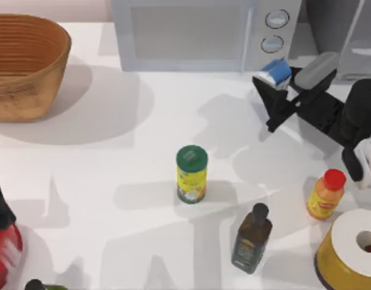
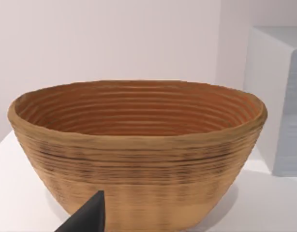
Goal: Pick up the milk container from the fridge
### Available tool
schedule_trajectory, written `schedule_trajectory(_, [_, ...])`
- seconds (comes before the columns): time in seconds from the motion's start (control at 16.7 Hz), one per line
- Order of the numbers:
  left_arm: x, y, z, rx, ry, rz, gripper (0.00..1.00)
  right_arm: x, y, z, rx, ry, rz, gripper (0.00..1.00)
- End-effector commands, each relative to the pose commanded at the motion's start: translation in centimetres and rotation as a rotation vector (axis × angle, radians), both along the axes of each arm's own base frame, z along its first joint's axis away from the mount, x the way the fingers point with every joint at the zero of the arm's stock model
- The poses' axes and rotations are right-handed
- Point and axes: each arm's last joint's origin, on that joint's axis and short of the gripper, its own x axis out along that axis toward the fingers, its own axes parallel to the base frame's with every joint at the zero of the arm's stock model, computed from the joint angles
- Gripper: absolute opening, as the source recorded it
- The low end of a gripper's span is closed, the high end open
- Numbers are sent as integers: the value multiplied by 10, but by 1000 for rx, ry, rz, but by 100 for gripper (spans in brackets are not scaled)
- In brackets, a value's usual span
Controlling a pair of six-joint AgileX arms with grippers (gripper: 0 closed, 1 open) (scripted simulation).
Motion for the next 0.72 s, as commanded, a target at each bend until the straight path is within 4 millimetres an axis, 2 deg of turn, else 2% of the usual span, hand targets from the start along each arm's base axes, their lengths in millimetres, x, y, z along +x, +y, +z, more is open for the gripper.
schedule_trajectory(0.36, [0, 0, 0, 0, 0, 0, 100, 0, 0, 0, 0, 0, 0, 98])
schedule_trajectory(0.72, [0, 0, 0, 0, 0, 0, 100, 0, 0, 0, 0, 0, 0, 100])
